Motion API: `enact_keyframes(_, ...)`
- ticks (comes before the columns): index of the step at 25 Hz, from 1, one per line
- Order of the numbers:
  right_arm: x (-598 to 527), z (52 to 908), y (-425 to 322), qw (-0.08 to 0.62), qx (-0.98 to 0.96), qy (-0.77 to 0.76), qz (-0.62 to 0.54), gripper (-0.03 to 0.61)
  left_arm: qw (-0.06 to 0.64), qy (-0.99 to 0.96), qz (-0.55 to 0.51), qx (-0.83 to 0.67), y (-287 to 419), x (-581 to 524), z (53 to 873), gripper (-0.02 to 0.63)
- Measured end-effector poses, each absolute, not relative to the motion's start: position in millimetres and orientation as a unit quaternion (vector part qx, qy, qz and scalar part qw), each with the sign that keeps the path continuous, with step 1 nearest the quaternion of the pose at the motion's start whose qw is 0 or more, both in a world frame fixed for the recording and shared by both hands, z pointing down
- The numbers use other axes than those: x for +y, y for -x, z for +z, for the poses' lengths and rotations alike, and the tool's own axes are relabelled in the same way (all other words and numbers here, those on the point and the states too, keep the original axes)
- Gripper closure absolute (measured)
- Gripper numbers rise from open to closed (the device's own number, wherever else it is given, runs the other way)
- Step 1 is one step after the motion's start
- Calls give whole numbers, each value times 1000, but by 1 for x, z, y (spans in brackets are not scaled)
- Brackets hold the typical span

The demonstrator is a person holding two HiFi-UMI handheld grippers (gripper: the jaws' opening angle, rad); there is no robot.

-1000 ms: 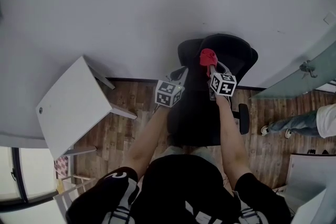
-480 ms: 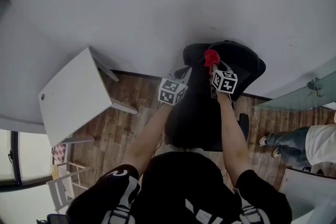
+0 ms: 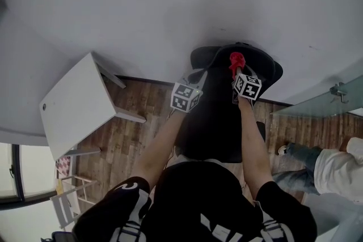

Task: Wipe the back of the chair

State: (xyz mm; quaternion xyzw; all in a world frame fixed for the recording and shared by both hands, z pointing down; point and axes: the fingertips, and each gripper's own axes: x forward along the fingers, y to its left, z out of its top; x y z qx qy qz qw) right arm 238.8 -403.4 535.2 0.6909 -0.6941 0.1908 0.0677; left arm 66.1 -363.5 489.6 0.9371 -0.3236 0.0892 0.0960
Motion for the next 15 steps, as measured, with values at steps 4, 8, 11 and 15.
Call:
enact_keyframes(4, -397, 536, -270, 71, -675, -710, 188, 508, 98, -939, 91, -318, -75, -365, 494, 589)
enact_keyframes(8, -383, 534, -308, 70, -645, -738, 184, 508, 96, -941, 93, -311, -84, -364, 494, 589)
enact_keyframes(11, -372, 533, -331, 68, -623, -758, 180, 506, 98, -942, 94, -307, -88, -365, 497, 588)
enact_keyframes(15, -354, 532, -355, 68, -597, -781, 171, 506, 96, -944, 97, -301, -92, -362, 499, 589)
